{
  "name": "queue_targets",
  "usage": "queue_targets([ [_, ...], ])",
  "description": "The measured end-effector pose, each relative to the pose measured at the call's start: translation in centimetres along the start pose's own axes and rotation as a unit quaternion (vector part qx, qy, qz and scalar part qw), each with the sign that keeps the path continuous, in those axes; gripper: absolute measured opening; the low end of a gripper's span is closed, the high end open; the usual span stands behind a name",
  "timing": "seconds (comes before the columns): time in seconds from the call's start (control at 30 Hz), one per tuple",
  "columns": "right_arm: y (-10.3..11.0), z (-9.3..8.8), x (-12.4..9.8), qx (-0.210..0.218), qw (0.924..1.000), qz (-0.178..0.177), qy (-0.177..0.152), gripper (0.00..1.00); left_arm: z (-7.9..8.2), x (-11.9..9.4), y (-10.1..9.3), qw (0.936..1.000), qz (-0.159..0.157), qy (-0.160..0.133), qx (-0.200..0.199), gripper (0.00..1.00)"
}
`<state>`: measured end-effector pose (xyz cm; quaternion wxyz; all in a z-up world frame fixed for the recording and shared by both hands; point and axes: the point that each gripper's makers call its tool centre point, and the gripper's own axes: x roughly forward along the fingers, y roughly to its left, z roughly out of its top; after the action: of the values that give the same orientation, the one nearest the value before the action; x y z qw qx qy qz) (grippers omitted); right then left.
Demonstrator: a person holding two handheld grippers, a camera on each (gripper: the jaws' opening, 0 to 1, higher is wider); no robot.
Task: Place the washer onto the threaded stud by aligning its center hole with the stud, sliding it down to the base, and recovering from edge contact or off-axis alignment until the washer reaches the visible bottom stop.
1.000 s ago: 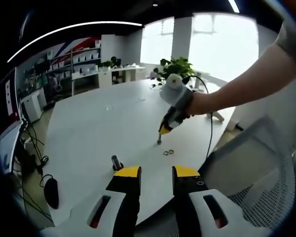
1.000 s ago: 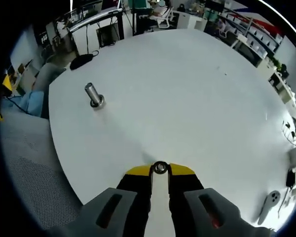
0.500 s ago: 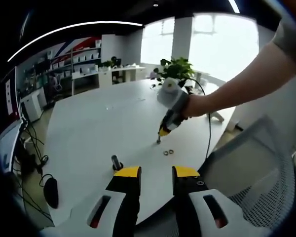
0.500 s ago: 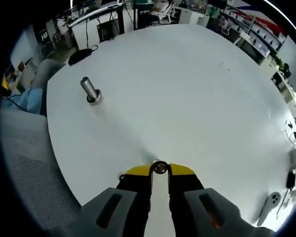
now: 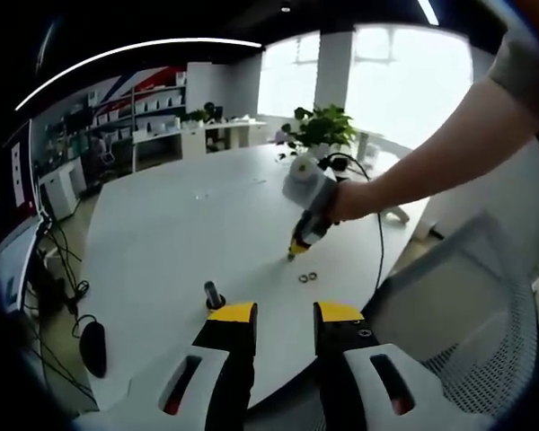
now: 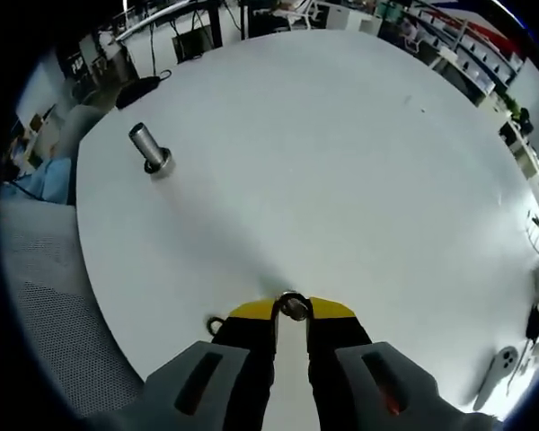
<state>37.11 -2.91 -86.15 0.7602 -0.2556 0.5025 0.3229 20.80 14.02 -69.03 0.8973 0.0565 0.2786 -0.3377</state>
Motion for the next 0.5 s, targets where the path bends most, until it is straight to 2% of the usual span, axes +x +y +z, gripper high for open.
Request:
queue_targets([
  [0.5,-0.07,-0.52,0.72,0.011,0.9998,0.004,0.016,0.15,0.05,-0.05,0.09,1.0,0.003,-0.002,0.002,0.23],
])
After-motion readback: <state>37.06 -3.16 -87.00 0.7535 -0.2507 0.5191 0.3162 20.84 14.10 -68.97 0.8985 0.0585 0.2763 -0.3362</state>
